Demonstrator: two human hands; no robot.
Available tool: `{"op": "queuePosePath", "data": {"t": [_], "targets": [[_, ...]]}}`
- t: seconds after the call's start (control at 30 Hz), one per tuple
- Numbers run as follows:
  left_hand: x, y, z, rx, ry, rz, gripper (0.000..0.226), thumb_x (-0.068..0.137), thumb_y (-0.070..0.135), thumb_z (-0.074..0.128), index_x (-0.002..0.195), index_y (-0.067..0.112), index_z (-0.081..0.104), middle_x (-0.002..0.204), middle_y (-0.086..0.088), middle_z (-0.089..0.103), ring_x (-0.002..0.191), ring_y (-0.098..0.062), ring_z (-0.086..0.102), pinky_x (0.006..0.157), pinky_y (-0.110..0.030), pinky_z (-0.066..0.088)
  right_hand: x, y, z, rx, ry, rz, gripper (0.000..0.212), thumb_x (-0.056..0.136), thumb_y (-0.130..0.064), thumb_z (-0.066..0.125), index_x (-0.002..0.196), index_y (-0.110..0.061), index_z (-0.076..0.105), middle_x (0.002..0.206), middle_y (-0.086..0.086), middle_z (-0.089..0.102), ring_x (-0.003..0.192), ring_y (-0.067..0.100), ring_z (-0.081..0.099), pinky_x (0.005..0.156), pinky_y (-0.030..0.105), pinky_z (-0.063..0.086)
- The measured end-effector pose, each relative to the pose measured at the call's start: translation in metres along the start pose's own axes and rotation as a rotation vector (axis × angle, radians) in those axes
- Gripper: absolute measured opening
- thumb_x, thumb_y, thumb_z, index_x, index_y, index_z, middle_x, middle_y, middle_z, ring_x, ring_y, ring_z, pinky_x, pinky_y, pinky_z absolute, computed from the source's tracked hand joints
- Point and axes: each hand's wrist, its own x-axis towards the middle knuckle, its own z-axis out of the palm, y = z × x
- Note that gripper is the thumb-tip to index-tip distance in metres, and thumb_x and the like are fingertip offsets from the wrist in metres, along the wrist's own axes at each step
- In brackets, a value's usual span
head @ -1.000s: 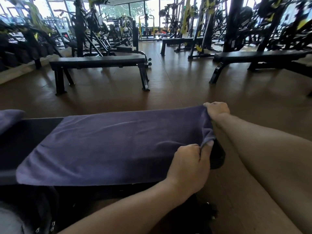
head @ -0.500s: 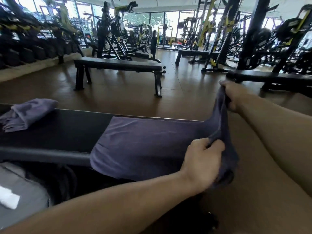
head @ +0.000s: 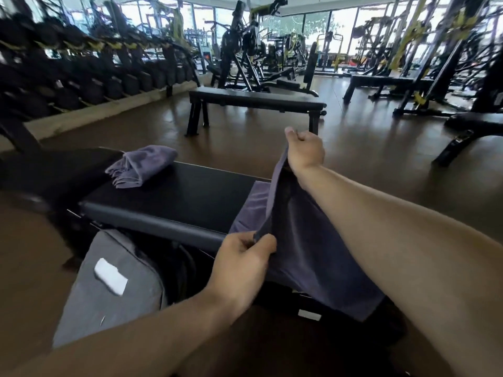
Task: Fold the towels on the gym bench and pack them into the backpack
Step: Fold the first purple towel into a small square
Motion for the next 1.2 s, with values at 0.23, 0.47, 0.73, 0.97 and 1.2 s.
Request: {"op": "queuePosePath", "data": {"t": [0.23,0.47,0.73,0.97,1.2], "targets": [[0.038,-0.052,-0.060,0.240,0.233,-0.302,0.035,0.084,0.030,0.076,0.113,0.020,0.057,0.103,0.001,0.067,0.094,-0.014,0.063,0.072,-0.028,0.048,-0.014,0.047,0.027,-0.612,-0.259,-0.100,0.025,0.093,-0.038,0.063,0.117,-0.034,0.069,0.133,-0.002,0.065,0.128,0.027,0.054,0.107,0.037,0.043],[0.056,-0.072,-0.069,0.321,0.030,-0.363,0.041,0.079,0.049,0.081,0.105,0.019,0.069,0.099,0.003,0.074,0.094,-0.012,0.068,0.075,-0.025,0.051,-0.019,0.085,0.006,-0.841,-0.444,-0.117,0.062,0.093,-0.070,0.046,0.141,-0.032,0.054,0.150,0.002,0.048,0.139,0.030,0.035,0.114,0.041,0.026],[0.070,-0.062,-0.056,0.301,-0.089,-0.292,0.029,0.082,0.031,0.081,0.095,0.007,0.069,0.093,-0.008,0.079,0.085,-0.020,0.074,0.088,-0.042,0.061,-0.022,0.079,-0.010,-0.701,-0.520,-0.220,0.025,0.086,-0.051,0.072,0.083,-0.032,0.057,0.102,-0.002,0.065,0.106,0.024,0.058,0.089,0.037,0.045],[0.076,-0.038,-0.060,0.579,0.110,0.018,0.062,0.063,0.073,0.079,0.105,0.029,0.065,0.096,0.011,0.070,0.090,-0.009,0.068,0.085,-0.035,0.058,-0.040,0.033,-0.042,-0.249,-0.881,-0.357,0.032,0.076,-0.005,0.087,0.083,-0.017,0.058,0.064,-0.013,0.058,0.065,0.011,0.048,0.064,0.030,0.042],[0.069,-0.021,-0.043,0.147,0.047,0.299,0.006,0.092,0.018,0.074,0.095,0.015,0.078,0.084,0.008,0.078,0.079,-0.001,0.070,0.071,-0.020,0.054,-0.074,0.000,-0.047,-0.254,-1.041,-0.470,0.034,0.073,-0.002,0.087,0.089,-0.017,0.061,0.075,-0.006,0.066,0.068,0.005,0.056,0.067,0.021,0.047]]}}
